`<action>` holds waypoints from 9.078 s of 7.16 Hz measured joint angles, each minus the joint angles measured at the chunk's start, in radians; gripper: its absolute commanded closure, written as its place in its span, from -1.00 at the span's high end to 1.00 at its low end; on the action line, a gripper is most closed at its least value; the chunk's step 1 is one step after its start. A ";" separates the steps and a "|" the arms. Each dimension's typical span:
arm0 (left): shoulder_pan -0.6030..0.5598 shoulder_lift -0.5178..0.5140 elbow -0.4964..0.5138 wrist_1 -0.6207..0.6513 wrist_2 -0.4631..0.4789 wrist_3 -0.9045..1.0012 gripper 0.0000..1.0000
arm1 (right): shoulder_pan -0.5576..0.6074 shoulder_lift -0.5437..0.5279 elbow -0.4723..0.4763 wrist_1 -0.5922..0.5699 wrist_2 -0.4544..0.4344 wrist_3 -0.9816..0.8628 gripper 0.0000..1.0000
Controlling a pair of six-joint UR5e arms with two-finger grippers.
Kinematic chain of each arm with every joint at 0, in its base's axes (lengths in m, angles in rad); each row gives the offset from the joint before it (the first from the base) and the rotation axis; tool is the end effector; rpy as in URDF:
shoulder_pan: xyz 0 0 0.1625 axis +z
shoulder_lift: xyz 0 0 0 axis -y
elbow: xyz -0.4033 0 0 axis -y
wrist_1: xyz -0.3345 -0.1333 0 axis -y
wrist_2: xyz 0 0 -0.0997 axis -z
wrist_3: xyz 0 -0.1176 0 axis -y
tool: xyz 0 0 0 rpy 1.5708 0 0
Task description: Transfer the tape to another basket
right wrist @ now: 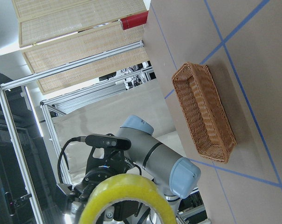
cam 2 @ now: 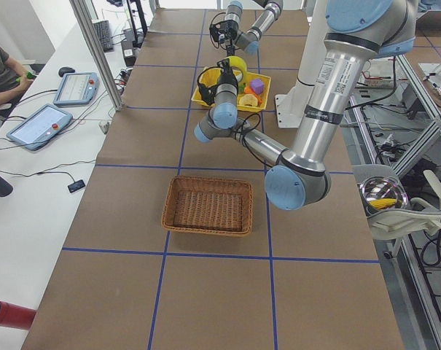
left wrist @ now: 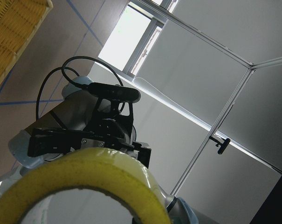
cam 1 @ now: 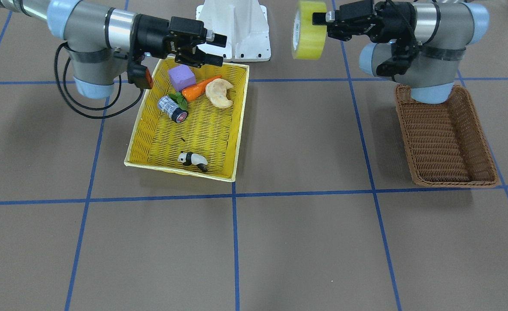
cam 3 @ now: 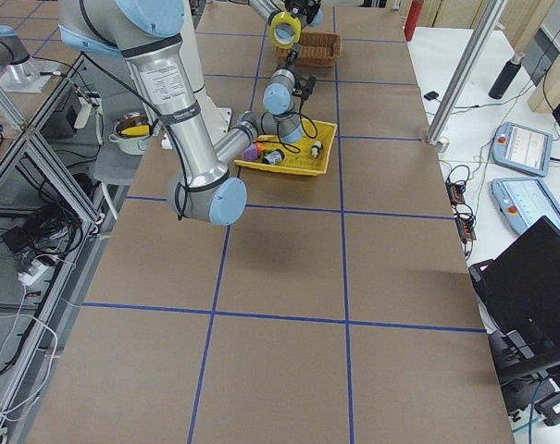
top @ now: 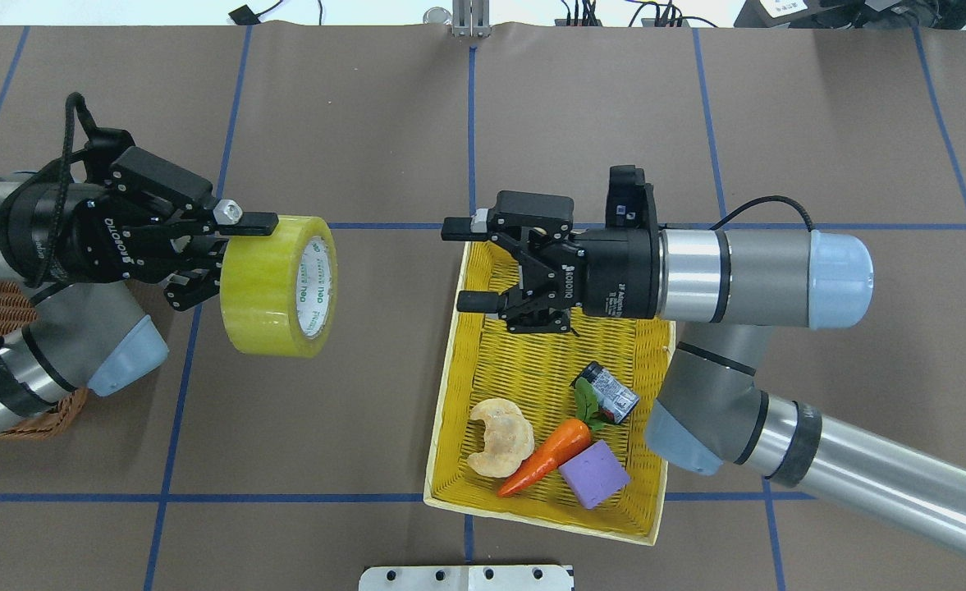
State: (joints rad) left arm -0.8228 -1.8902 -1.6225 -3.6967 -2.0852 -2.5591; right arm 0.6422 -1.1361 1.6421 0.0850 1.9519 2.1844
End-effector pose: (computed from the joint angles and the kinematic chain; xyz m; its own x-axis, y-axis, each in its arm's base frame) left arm 0.2305 -0.3593 0.2824 -0.6641 -0.3531 -0.6590 -0.2136 0.9343 -0.2854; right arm -0.3448 -0.3697 0.2226 -0.5425 0.2617 0.7982 0.0046 0.9511 -0.3087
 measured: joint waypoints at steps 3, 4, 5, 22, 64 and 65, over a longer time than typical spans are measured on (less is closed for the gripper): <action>-0.208 0.060 0.047 0.211 -0.130 0.265 -1.00 | 0.194 -0.180 -0.011 -0.092 0.133 -0.406 1.00; -0.247 0.103 0.062 0.316 -0.154 0.426 -1.00 | 0.232 -0.225 -0.016 -0.170 0.135 -0.601 1.00; -0.277 0.150 0.082 0.415 -0.156 0.588 -1.00 | 0.283 -0.260 -0.018 -0.252 0.133 -0.755 1.00; -0.291 0.189 -0.134 2.115 -0.205 1.852 -1.00 | 0.717 -0.450 0.051 -1.570 0.449 -2.279 1.00; -0.745 0.222 -0.056 2.186 -0.229 2.509 0.97 | 0.877 -0.403 0.093 -1.768 0.325 -2.306 1.00; -0.745 0.222 -0.061 2.181 -0.245 2.509 0.96 | 0.877 -0.405 0.088 -1.768 0.324 -2.306 1.00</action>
State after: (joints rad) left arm -1.5678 -1.6683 -1.6839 -1.5162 -2.3301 -0.0505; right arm 1.5192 -1.5414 1.7304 -1.6830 2.2755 -0.1218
